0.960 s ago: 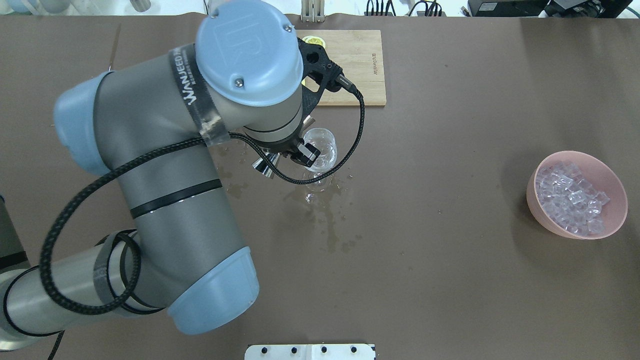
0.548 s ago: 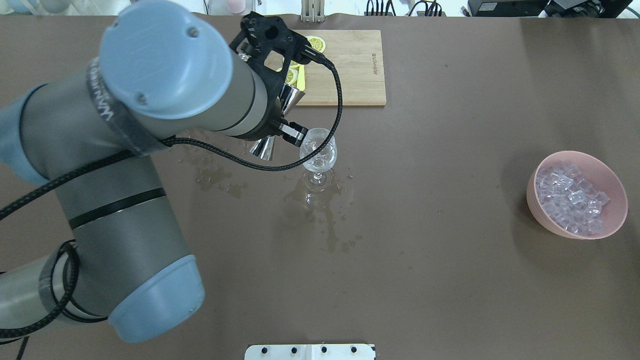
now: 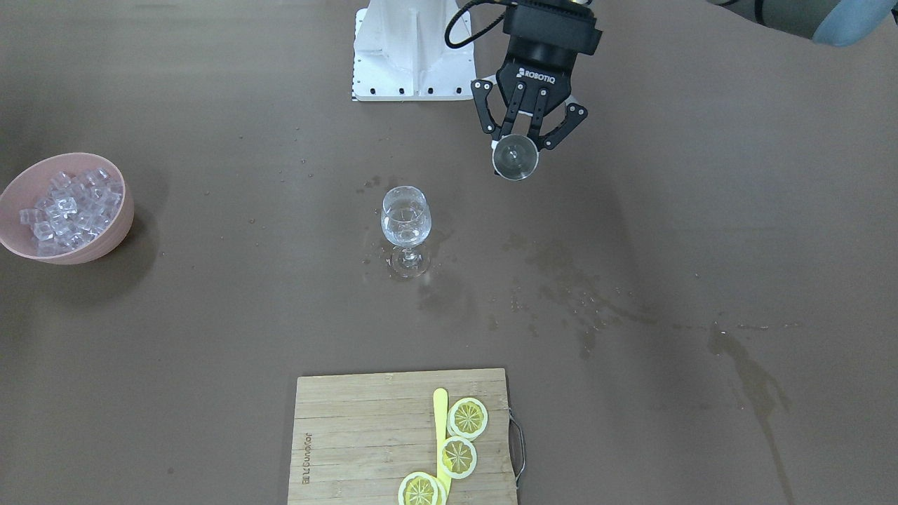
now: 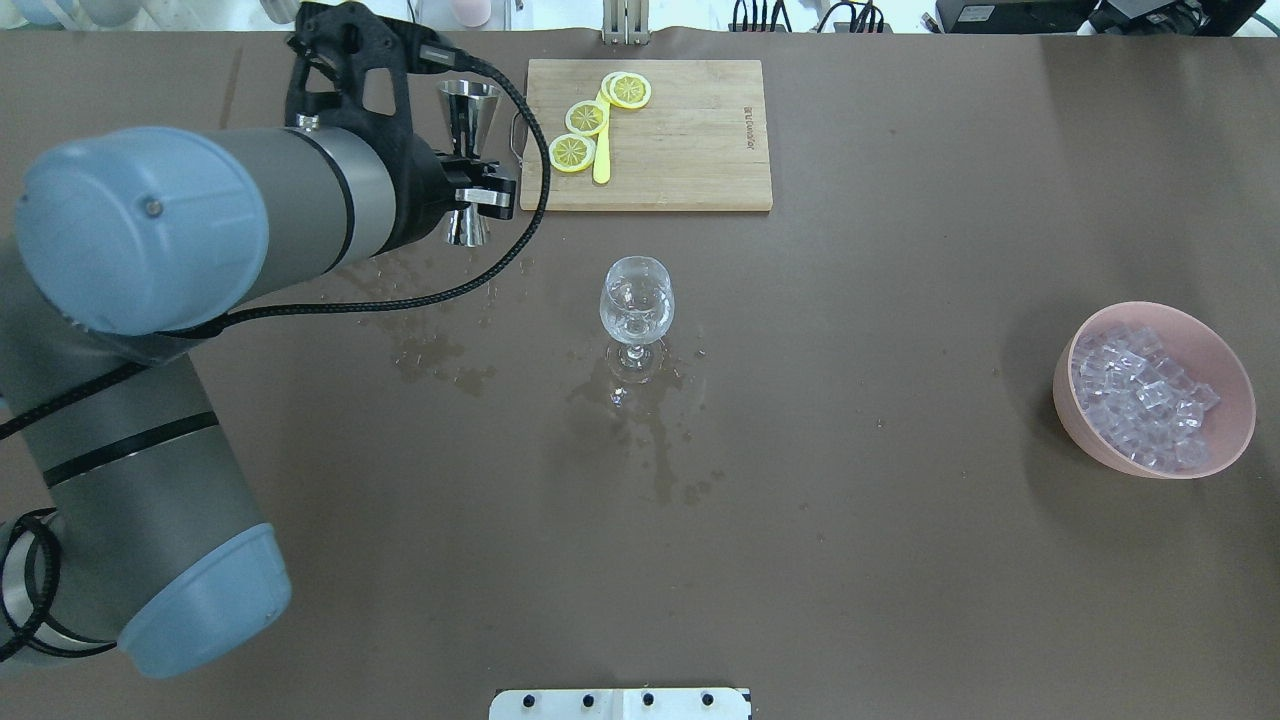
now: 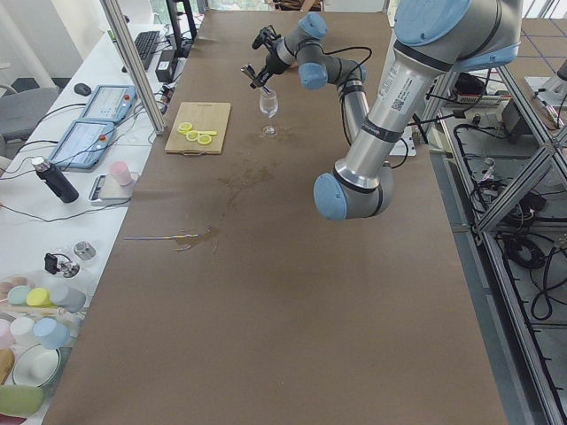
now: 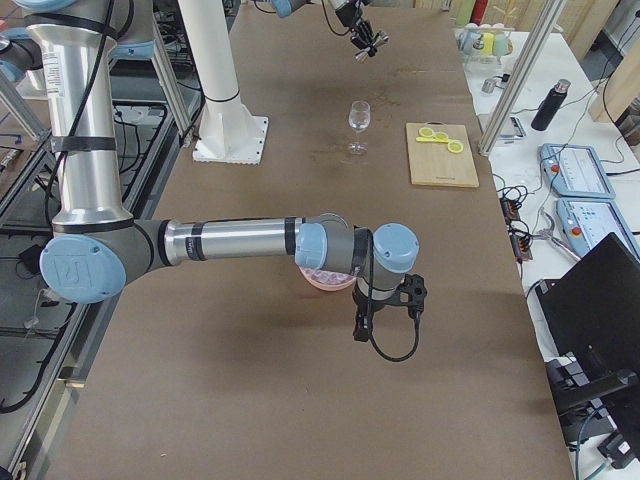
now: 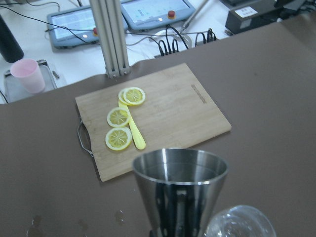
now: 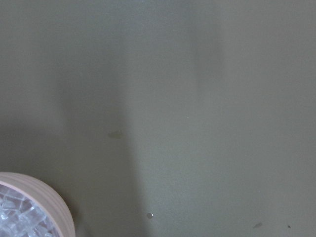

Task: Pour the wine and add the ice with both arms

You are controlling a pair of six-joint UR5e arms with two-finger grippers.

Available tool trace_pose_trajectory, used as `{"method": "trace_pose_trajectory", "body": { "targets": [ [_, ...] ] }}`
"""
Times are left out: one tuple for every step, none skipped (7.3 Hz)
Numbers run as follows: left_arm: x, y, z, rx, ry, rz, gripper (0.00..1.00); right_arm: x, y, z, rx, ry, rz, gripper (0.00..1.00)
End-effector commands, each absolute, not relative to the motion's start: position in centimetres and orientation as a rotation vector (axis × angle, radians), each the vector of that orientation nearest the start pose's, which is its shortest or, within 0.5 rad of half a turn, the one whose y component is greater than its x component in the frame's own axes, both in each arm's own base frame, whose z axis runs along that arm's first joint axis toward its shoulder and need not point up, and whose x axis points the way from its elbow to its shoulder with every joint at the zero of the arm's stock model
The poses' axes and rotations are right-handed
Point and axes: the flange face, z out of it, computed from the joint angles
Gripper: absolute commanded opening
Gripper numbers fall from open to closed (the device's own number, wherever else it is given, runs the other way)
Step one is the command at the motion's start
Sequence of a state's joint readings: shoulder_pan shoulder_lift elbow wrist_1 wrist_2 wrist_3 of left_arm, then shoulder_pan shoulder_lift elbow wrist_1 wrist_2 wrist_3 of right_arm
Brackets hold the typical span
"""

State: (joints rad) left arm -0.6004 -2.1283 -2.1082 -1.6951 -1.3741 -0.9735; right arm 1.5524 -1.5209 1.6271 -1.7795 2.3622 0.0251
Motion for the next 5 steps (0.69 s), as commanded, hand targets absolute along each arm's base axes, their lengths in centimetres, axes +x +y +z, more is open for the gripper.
{"method": "trace_pose_trajectory", "body": {
  "targets": [
    [33.1,-43.0,16.1,0.85,0.878,-0.356,0.0,5.3,-51.1,61.6,-0.096,-0.791,0.038,1.0],
    [32.9,-43.6,19.5,0.833,0.822,-0.457,0.0,5.1,-51.2,60.7,-0.082,-0.812,0.033,1.0],
    [32.7,-44.3,22.7,0.832,0.767,-0.582,0.0,5.2,-51.1,61.0,-0.088,-0.805,0.035,1.0],
    [32.9,-44.6,26.1,0.795,0.735,-0.679,0.0,5.2,-51.1,61.0,-0.086,-0.8,0.034,1.0],
    [32.8,-45.2,28.3,0.814,0.696,-0.766,0.0,5.0,-51.9,60.1,-0.076,-0.802,0.03,1.0]
  ]
}}
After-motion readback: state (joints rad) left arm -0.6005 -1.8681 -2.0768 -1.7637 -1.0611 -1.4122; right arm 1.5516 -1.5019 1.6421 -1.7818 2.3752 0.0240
